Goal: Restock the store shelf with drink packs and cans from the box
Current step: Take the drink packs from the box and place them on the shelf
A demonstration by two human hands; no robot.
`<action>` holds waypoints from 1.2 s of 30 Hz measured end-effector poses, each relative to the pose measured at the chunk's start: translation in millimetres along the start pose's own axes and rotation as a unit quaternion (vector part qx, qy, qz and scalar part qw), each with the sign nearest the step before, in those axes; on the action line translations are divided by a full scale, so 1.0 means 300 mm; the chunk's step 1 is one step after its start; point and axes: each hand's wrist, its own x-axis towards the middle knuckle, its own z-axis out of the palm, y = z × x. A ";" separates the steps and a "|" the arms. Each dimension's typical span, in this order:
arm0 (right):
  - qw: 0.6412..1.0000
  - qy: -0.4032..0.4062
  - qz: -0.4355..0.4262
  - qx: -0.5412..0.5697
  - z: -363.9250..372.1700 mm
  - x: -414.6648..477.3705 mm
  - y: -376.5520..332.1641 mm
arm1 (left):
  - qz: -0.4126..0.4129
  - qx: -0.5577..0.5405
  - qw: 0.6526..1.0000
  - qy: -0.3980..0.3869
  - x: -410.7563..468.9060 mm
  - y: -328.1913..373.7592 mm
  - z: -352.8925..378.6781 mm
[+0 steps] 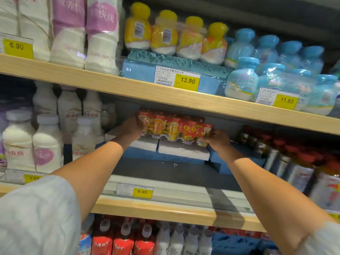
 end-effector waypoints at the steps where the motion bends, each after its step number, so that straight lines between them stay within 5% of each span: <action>1: 1.000 -0.003 -0.007 -0.025 0.011 0.021 -0.001 | -0.005 0.009 1.000 0.002 0.020 -0.007 0.013; 21: 0.995 -0.031 -0.005 -0.094 0.099 0.131 -0.008 | 0.002 0.056 0.998 -0.009 0.144 -0.062 0.094; 36: 0.993 -0.043 -0.045 -0.104 0.042 -0.079 -0.198 | 0.107 0.055 0.988 -0.096 -0.024 -0.014 -0.057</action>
